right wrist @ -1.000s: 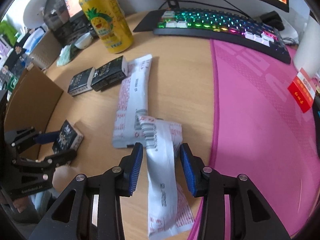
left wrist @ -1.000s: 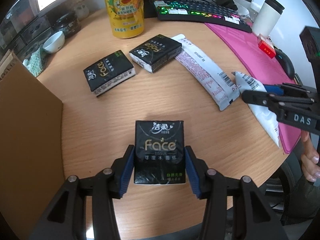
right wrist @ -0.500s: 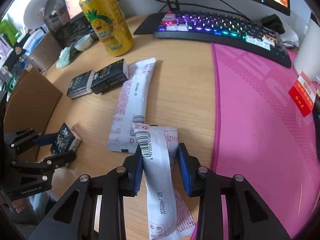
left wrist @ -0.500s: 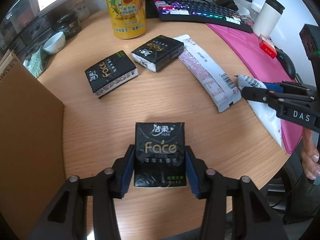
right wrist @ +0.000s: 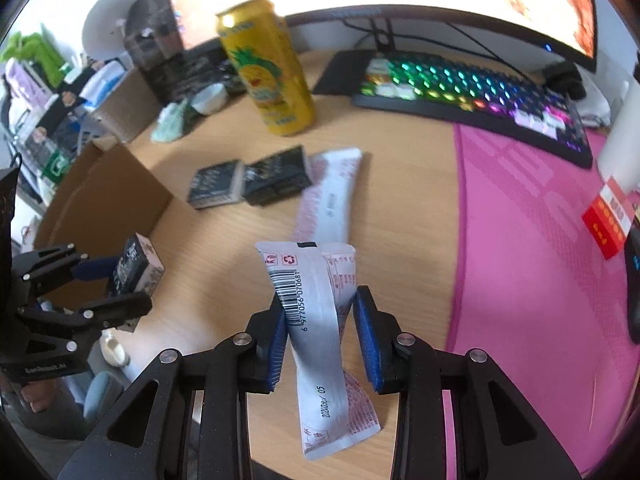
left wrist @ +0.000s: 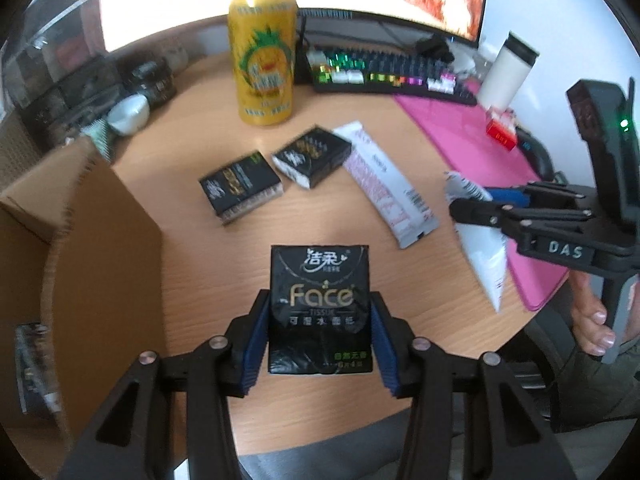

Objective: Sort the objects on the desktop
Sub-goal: 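Carry the Face pack and white packet toward the cardboard box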

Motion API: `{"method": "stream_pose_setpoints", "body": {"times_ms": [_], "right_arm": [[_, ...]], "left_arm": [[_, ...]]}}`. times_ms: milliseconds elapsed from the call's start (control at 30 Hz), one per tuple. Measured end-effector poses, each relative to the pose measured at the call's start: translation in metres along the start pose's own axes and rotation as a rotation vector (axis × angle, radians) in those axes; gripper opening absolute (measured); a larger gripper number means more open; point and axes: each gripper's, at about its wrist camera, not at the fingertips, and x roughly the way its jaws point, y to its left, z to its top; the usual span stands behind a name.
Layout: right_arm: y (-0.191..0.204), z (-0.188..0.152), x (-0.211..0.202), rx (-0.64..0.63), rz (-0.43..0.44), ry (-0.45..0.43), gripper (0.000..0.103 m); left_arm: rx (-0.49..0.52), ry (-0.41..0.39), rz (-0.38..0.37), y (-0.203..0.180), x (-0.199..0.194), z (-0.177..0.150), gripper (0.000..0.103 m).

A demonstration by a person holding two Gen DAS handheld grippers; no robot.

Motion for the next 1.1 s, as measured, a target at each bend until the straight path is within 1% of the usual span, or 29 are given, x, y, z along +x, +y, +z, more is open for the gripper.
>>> {"method": "stream_pose_setpoints", "body": {"times_ms": [100, 167, 267, 333, 433, 500, 600, 667, 767, 867, 933, 1000, 1100], "right_arm": [[0.017, 0.009, -0.009, -0.034, 0.045, -0.013, 0.033], [0.033, 0.017, -0.015, -0.066, 0.066, -0.026, 0.033], [0.062, 0.032, -0.025, -0.119, 0.104, -0.052, 0.033], [0.087, 0.044, -0.032, -0.163, 0.149, -0.067, 0.033], [0.127, 0.059, -0.035, -0.23, 0.208, -0.069, 0.033], [0.152, 0.065, -0.033, -0.272, 0.239, -0.064, 0.033], [0.19, 0.075, -0.026, -0.327, 0.288, -0.052, 0.033], [0.214, 0.081, -0.019, -0.35, 0.326, -0.035, 0.033], [0.242, 0.086, -0.008, -0.382, 0.357, -0.02, 0.033], [0.268, 0.09, 0.006, -0.402, 0.366, 0.003, 0.033], [0.279, 0.091, 0.016, -0.408, 0.362, 0.019, 0.033], [0.287, 0.092, 0.027, -0.412, 0.345, 0.034, 0.033], [0.291, 0.09, 0.036, -0.41, 0.315, 0.034, 0.033]], "left_arm": [[-0.01, -0.041, -0.011, 0.009, -0.021, 0.002, 0.052], [-0.02, -0.07, 0.012, 0.018, -0.036, 0.003, 0.052], [-0.042, -0.112, 0.004, 0.034, -0.061, 0.005, 0.052], [-0.063, -0.145, 0.007, 0.046, -0.08, 0.004, 0.052], [-0.1, -0.199, 0.049, 0.069, -0.107, -0.001, 0.052], [-0.138, -0.215, 0.081, 0.088, -0.118, -0.007, 0.052], [-0.21, -0.216, 0.135, 0.118, -0.123, -0.021, 0.052], [-0.256, -0.204, 0.145, 0.137, -0.122, -0.031, 0.052], [-0.283, -0.192, 0.163, 0.153, -0.118, -0.04, 0.052], [-0.299, -0.184, 0.157, 0.166, -0.116, -0.046, 0.052], [-0.309, -0.176, 0.154, 0.172, -0.112, -0.05, 0.052], [-0.322, -0.172, 0.156, 0.177, -0.11, -0.055, 0.052], [-0.336, -0.17, 0.142, 0.183, -0.107, -0.062, 0.052]]}}
